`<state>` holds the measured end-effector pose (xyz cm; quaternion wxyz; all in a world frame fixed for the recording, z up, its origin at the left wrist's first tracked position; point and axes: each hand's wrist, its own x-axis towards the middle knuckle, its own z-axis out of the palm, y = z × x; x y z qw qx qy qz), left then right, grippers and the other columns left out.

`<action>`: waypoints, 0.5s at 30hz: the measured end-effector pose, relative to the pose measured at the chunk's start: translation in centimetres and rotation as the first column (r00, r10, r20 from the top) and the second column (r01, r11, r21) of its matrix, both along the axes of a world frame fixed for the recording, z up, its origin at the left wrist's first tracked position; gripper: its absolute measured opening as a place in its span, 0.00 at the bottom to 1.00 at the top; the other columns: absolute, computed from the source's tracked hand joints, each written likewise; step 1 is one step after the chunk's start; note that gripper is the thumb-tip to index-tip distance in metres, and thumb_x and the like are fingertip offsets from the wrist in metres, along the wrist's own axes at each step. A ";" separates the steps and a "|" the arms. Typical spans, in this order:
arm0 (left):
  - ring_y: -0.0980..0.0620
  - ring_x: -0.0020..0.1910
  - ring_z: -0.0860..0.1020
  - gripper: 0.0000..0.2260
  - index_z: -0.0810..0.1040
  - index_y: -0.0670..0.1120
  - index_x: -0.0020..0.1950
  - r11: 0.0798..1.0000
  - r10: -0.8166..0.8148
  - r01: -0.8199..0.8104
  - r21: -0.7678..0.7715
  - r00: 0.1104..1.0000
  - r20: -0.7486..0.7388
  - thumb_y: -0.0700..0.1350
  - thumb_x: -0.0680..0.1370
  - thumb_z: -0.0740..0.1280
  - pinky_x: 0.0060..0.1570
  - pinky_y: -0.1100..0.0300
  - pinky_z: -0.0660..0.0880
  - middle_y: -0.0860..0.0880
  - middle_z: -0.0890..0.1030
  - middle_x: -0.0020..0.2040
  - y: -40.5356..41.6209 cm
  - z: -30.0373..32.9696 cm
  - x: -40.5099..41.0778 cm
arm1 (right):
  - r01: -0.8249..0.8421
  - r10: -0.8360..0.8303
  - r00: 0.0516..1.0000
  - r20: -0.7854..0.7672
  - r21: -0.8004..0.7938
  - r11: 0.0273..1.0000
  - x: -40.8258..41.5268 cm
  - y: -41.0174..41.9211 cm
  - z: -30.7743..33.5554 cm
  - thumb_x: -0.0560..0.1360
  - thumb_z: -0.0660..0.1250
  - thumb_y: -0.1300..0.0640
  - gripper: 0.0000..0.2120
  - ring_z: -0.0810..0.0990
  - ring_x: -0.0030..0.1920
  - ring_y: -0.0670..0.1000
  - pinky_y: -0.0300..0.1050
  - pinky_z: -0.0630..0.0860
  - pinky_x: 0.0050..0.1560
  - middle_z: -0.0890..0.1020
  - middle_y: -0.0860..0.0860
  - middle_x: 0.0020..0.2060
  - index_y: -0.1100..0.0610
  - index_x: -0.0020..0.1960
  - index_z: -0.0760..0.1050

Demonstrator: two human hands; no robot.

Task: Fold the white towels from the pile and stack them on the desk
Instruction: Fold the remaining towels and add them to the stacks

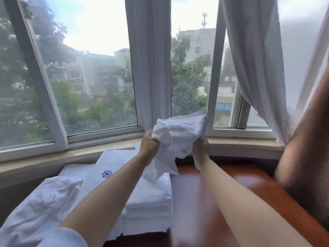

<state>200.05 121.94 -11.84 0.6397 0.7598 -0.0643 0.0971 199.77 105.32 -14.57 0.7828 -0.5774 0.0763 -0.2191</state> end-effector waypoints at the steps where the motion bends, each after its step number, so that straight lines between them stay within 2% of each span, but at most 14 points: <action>1: 0.49 0.40 0.74 0.09 0.72 0.45 0.41 1.000 -0.012 0.012 0.008 1.000 -0.005 0.48 0.68 0.57 0.37 0.55 0.70 0.45 0.76 0.40 -1.6 -0.1 -0.2 | 0.014 -0.014 1.000 -0.002 -0.003 1.000 -0.4 -1.5 -0.2 0.73 0.64 0.52 0.05 0.71 0.31 0.45 0.39 0.67 0.30 0.76 0.46 0.31 0.53 0.43 0.74; 3: 0.50 0.39 0.72 0.06 0.70 0.48 0.38 0.999 -0.045 0.045 0.025 0.999 -0.006 0.50 0.69 0.58 0.36 0.57 0.69 0.48 0.74 0.39 -4.6 -0.6 -0.5 | 0.066 -0.066 0.998 -0.004 -0.012 0.998 -1.1 -4.4 -0.7 0.70 0.65 0.49 0.06 0.72 0.30 0.43 0.37 0.68 0.28 0.77 0.44 0.31 0.52 0.42 0.75; 6: 0.51 0.38 0.72 0.06 0.71 0.47 0.39 0.991 -0.113 0.115 0.064 0.993 -0.025 0.49 0.70 0.59 0.37 0.57 0.69 0.48 0.75 0.38 -8.3 -1.8 -0.5 | 0.101 -0.103 0.994 -0.037 -0.048 0.994 -1.3 -8.4 -2.3 0.76 0.65 0.53 0.06 0.74 0.37 0.45 0.39 0.70 0.33 0.79 0.47 0.38 0.54 0.49 0.77; 8: 0.50 0.41 0.74 0.09 0.75 0.43 0.47 0.981 -0.166 0.171 0.086 0.984 -0.062 0.49 0.75 0.62 0.39 0.57 0.71 0.47 0.77 0.42 -10.2 -3.0 0.0 | 0.128 -0.132 0.990 -0.057 -0.061 0.990 -1.2 -10.6 -3.5 0.77 0.64 0.54 0.09 0.74 0.42 0.48 0.42 0.70 0.38 0.79 0.50 0.43 0.57 0.55 0.77; 10: 0.52 0.44 0.74 0.09 0.73 0.42 0.56 0.973 -0.185 0.197 0.119 0.977 -0.111 0.44 0.78 0.65 0.41 0.59 0.71 0.48 0.77 0.47 -11.7 -4.0 0.8 | 0.162 -0.165 0.983 -0.081 -0.049 0.986 -0.8 -12.5 -4.5 0.78 0.64 0.54 0.09 0.75 0.45 0.50 0.45 0.70 0.42 0.79 0.52 0.46 0.56 0.56 0.75; 13: 0.56 0.45 0.74 0.16 0.71 0.49 0.60 0.957 -0.237 0.261 0.123 0.954 -0.181 0.38 0.74 0.69 0.40 0.64 0.71 0.54 0.76 0.48 -13.1 -5.6 1.9 | 0.224 -0.222 0.960 -0.169 -0.010 0.975 -0.1 -14.4 -5.8 0.77 0.63 0.51 0.12 0.77 0.44 0.51 0.43 0.72 0.41 0.79 0.53 0.47 0.56 0.57 0.73; 15: 0.55 0.47 0.76 0.16 0.75 0.55 0.56 0.934 -0.306 0.334 0.126 0.931 -0.198 0.37 0.73 0.67 0.40 0.64 0.72 0.56 0.78 0.48 -13.8 -6.2 2.5 | 0.225 -0.214 0.954 -0.208 0.027 0.974 0.7 -15.0 -6.0 0.75 0.63 0.47 0.17 0.77 0.40 0.51 0.40 0.71 0.36 0.79 0.53 0.43 0.56 0.58 0.73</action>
